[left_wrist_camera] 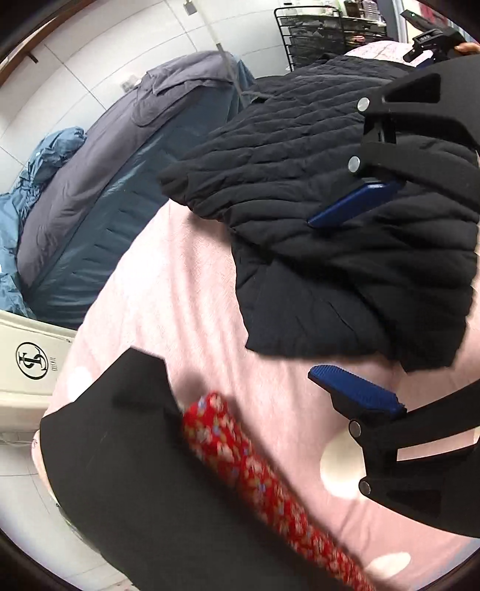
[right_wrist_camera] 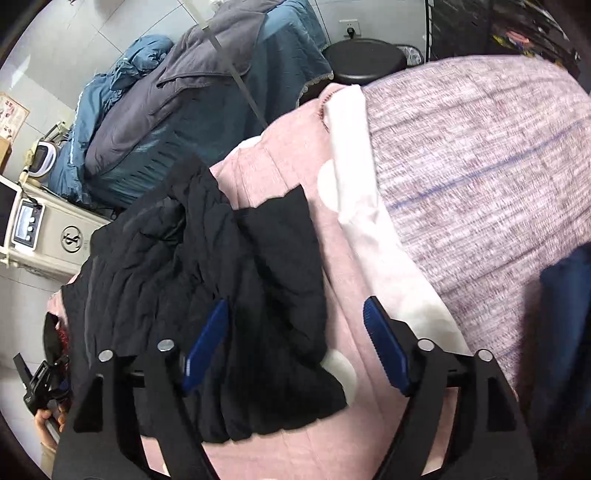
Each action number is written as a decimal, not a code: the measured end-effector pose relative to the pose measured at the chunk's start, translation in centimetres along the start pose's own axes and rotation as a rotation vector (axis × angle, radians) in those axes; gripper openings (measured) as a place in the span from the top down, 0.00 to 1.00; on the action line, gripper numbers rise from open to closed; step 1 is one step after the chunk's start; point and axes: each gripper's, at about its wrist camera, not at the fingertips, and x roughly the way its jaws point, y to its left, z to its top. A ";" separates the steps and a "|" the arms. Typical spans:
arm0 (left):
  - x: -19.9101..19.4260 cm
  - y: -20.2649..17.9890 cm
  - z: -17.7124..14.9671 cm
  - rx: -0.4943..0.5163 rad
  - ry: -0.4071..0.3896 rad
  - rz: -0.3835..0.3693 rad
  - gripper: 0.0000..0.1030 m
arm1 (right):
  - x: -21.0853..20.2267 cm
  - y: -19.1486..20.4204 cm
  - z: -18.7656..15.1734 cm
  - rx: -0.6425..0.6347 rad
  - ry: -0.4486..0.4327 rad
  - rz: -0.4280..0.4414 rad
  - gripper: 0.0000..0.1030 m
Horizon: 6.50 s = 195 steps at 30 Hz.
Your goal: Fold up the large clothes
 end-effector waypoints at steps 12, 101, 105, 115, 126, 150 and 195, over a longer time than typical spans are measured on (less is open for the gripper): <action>-2.8 3.4 -6.8 -0.137 0.086 -0.086 0.20 | 1.9 -2.7 -4.1 0.090 0.107 0.155 0.25; -10.8 -51.9 -39.3 1.064 0.239 -0.629 0.79 | -43.5 -45.1 -17.3 0.555 -0.504 -0.183 0.79; -5.5 -49.7 -37.8 0.919 0.396 -0.614 0.67 | -37.5 -53.3 -21.0 0.925 -0.496 0.065 0.58; -3.6 -48.4 -37.6 0.821 0.432 -0.565 0.35 | -34.4 -54.2 -20.8 0.894 -0.505 -0.031 0.21; -10.2 -46.8 -32.6 0.772 0.127 -0.456 0.11 | -40.4 -48.6 -22.3 0.931 -0.644 -0.306 0.16; -14.3 -46.0 -37.4 1.000 0.107 -0.448 0.11 | -35.6 -46.0 -1.0 0.576 -0.646 0.286 0.09; -23.4 -50.5 -50.1 1.466 -0.057 -0.315 0.06 | -37.8 -23.9 -20.8 0.197 -0.313 -0.629 0.06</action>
